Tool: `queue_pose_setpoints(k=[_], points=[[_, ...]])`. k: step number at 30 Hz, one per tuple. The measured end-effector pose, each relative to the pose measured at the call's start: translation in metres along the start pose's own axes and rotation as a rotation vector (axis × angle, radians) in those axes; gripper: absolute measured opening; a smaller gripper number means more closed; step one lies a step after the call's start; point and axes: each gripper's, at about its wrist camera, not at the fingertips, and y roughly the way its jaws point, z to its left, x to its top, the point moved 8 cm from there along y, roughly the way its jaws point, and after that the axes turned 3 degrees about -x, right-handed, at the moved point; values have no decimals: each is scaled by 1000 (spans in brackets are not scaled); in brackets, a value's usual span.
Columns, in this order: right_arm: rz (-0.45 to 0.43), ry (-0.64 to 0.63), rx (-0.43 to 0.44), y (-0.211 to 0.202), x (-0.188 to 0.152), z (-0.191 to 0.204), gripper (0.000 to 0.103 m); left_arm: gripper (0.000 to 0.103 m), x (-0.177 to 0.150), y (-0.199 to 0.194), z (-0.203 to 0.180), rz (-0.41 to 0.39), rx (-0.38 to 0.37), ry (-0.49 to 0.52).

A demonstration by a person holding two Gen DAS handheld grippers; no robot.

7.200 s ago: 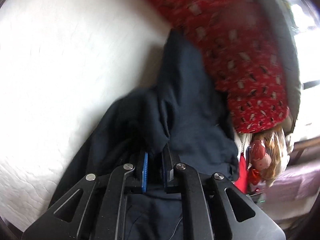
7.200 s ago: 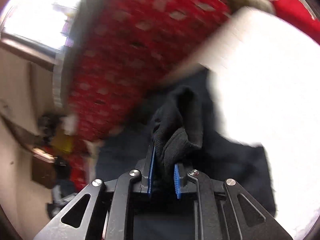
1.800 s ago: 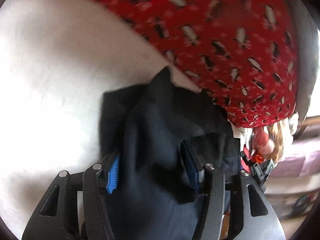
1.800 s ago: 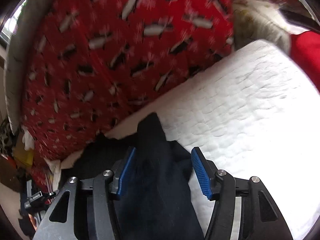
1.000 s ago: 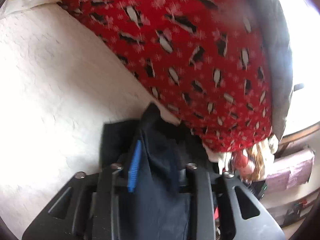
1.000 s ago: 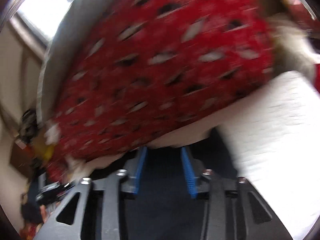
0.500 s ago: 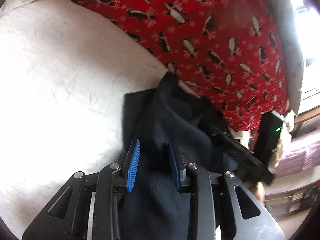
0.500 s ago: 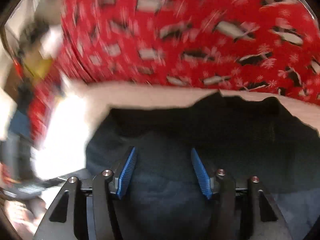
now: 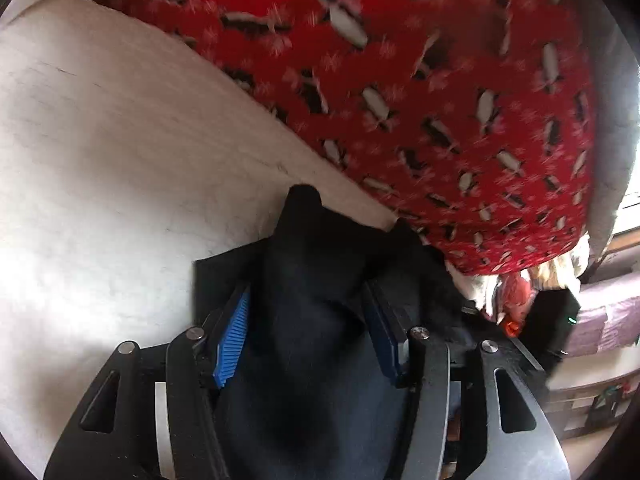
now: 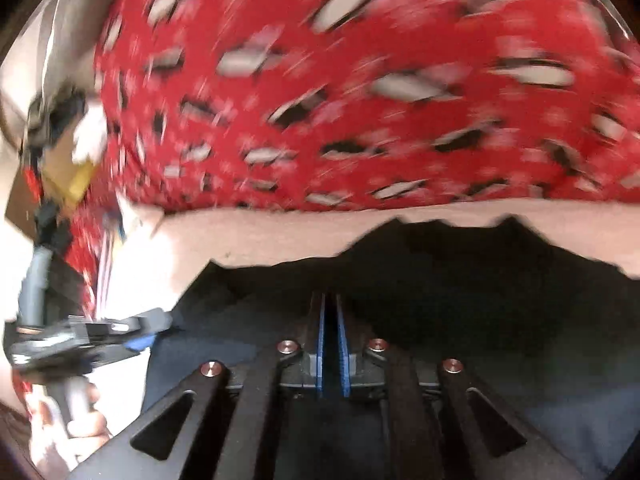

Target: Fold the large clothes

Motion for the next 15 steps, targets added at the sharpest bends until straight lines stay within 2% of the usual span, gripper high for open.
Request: queue_pose_setpoints(k=[2, 3, 4, 5, 7, 9, 10, 12, 14, 15], points=[[-42, 50, -13, -33, -1, -29, 12, 52, 0, 2, -5, -21, 44, 36], [-64, 64, -43, -40, -1, -44, 19, 32, 0, 3, -12, -40, 66, 76], [-88, 78, -84, -52, 1, -62, 30, 13, -2, 0, -13, -59, 101, 112], [-118, 99, -139, -69, 2, -85, 36, 4, -1, -4, -17, -86, 133, 134], [-178, 175, -262, -106, 0, -138, 54, 4, 9, -25, -15, -195, 118, 100], [-170, 243, -348, -124, -7, -182, 57, 5, 15, -39, -8, -245, 59, 32], [-154, 275, -368, -126, -11, -196, 57, 5, 16, -35, -4, -226, 58, 8], [-109, 363, -324, -129, -26, -227, 57, 5, 13, -20, 5, -176, 121, -6], [-44, 442, -190, -116, -39, -234, 57, 5, 8, -6, 13, -139, 176, -14], [-18, 451, -105, -109, -43, -229, 43, 6, 7, -1, 15, -133, 174, -26]])
